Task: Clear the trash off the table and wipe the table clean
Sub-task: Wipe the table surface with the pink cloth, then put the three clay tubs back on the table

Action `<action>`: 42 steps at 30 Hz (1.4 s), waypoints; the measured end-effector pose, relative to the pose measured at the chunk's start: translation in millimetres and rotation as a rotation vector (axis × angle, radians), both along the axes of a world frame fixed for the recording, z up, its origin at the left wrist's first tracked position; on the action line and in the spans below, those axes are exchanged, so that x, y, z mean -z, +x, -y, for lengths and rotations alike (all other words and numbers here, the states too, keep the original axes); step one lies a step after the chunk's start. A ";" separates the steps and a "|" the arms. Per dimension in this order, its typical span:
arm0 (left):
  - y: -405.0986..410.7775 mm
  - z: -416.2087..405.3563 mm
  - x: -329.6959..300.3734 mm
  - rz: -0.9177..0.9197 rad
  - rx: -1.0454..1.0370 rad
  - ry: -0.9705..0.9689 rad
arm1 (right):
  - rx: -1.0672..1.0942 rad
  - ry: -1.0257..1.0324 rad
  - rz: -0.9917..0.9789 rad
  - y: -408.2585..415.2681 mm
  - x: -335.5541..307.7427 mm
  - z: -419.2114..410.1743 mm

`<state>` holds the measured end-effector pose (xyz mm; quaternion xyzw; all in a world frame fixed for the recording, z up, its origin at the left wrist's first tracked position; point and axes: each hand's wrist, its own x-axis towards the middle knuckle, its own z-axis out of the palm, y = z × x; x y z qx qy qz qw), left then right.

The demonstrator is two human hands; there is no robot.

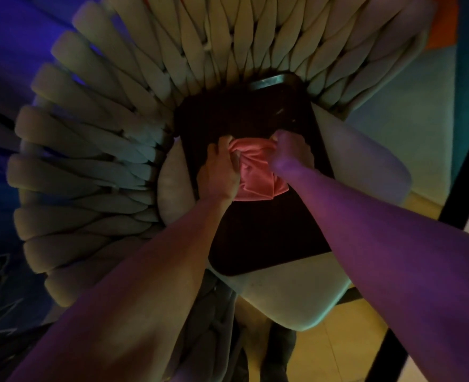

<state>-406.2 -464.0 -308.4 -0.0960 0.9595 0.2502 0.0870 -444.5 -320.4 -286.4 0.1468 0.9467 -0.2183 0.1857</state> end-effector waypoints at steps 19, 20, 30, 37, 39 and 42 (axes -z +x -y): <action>15.0 33.7 -38.9 0.058 0.171 -0.223 | -0.016 -0.121 0.078 25.5 -57.3 8.8; 20.8 34.8 -46.2 0.071 0.163 -0.203 | -0.046 -0.131 0.078 31.3 -67.3 10.6; 111.7 45.3 -151.0 0.075 0.183 -0.055 | -0.340 -0.085 -0.013 133.8 -167.9 31.3; 182.9 71.5 -233.5 0.077 0.143 0.007 | -0.411 -0.022 -0.101 210.0 -250.6 36.8; 201.0 75.1 -251.8 0.061 0.145 0.023 | -0.401 -0.057 -0.113 225.4 -266.2 36.1; 239.6 85.6 -282.3 0.009 0.136 0.036 | -0.435 -0.084 -0.139 256.5 -291.8 42.9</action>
